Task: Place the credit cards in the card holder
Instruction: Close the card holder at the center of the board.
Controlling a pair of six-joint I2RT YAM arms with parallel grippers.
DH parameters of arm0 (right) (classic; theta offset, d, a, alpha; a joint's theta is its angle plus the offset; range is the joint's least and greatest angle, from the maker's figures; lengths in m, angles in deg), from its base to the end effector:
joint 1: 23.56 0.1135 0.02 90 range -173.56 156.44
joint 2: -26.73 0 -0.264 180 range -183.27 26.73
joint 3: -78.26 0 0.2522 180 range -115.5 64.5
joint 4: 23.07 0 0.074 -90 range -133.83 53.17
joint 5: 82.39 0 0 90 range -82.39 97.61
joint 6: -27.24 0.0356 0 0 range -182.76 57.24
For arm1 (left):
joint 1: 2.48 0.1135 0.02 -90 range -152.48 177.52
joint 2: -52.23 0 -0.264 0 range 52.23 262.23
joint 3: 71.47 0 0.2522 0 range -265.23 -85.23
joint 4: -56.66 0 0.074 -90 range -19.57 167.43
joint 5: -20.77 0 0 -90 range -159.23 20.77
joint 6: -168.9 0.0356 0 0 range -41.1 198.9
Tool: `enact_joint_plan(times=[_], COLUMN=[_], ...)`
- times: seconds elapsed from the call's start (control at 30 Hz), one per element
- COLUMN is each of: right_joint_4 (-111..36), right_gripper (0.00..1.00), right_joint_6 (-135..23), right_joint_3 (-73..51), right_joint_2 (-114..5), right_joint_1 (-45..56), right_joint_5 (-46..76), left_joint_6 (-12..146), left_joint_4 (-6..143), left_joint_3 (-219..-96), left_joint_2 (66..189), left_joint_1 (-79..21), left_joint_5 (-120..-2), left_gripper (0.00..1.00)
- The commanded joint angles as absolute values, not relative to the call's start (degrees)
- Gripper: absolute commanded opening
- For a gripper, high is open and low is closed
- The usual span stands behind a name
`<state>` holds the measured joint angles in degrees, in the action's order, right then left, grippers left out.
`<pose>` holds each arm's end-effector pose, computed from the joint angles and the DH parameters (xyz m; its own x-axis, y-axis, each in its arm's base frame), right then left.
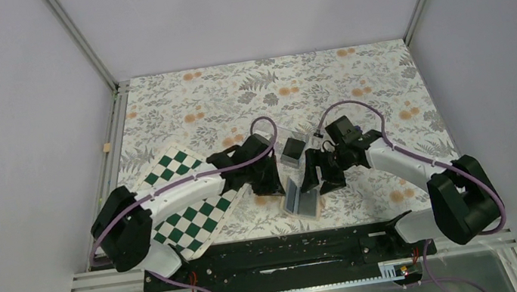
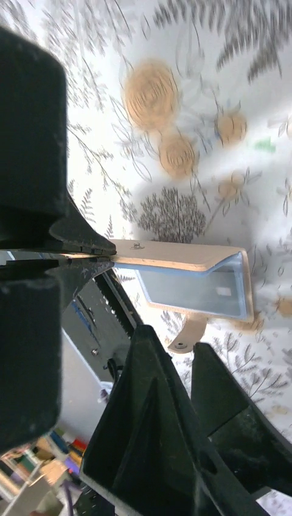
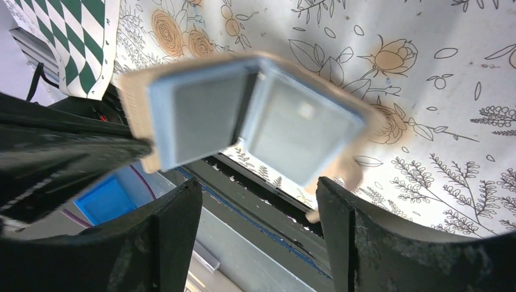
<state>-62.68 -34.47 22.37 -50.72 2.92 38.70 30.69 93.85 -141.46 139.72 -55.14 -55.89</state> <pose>0.2134 0.1268 0.1870 -0.9771 -0.0333 -0.2102 -0.1609 0.7623 0.6269 0.1826 -0.2528 0.2128 -0.9669 0.0714 -0.2448 0.2004 0.8064 -0.5564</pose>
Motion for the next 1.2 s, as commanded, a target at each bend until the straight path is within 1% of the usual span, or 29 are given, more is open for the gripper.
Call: enact_joint_plan(times=[0.0,0.23,0.37,0.5,0.63,0.7,0.87,0.9,0.93,0.97,1.0,1.1,1.17], right_joint_4=[-63.26,-63.24,-65.78,-63.96,-61.12,-61.12,-61.76,-61.82,-61.85,-61.85,-62.01,-62.04,-62.04], right_gripper=[0.76,0.78,0.75,0.69,0.67,0.61,0.31,0.26,0.22,0.18,0.16,0.14,0.14], right_joint_6=[-35.32,-35.73,-36.97,-36.44,-35.51,-35.56,-35.15,-35.09,-35.11,-35.14,-35.13,-34.98,-34.87], right_joint_3=[20.61,18.52,17.17,18.53,19.1,18.66,18.24,18.47,18.57,18.66,18.73,18.8,18.78], right_joint_2=[-51.88,-57.02,-59.79,-60.8,-62.08,-62.93,-63.75,-63.7,-63.59,-63.5,-63.31,-62.77,-62.46], right_joint_1=[3.63,6.43,7.56,7.96,8.44,8.69,8.87,8.86,8.87,8.86,8.87,8.87,8.82], right_joint_5=[39.22,35.49,31.81,32.46,33.26,33.26,33.79,33.9,34.0,34.14,34.15,34.61,34.85], left_joint_6=[30.15,29.72,29.3,29.16,29.0,28.89,28.56,28.54,28.46,28.57,28.97,29.03,28.44], left_joint_4=[109.48,117.24,120.62,123.54,125.0,125.59,126.98,127.01,126.98,126.53,125.48,119.13,113.9], left_joint_3=[-147.2,-152.18,-154.9,-158.57,-161.22,-162.11,-164.76,-165.23,-165.62,-165.92,-165.73,-163.27,-160.98], left_joint_2=[136.12,137.61,139.5,142.65,146.34,147.63,150.82,151.3,151.79,152.08,152.17,151.35,150.76], left_joint_1=[-54.85,-55.32,-55.96,-57.88,-59.81,-60.53,-61.98,-62.2,-62.43,-62.62,-62.74,-62.77,-62.77], left_joint_5=[-67.8,-72.21,-74.6,-77.0,-78.1,-78.64,-79.28,-79.21,-79.12,-78.82,-77.95,-73.25,-69.77], left_gripper=[0.0,0.0,0.0,0.0,0.0,0.0,0.0,0.02,0.07,0.13,0.24,0.43,0.48])
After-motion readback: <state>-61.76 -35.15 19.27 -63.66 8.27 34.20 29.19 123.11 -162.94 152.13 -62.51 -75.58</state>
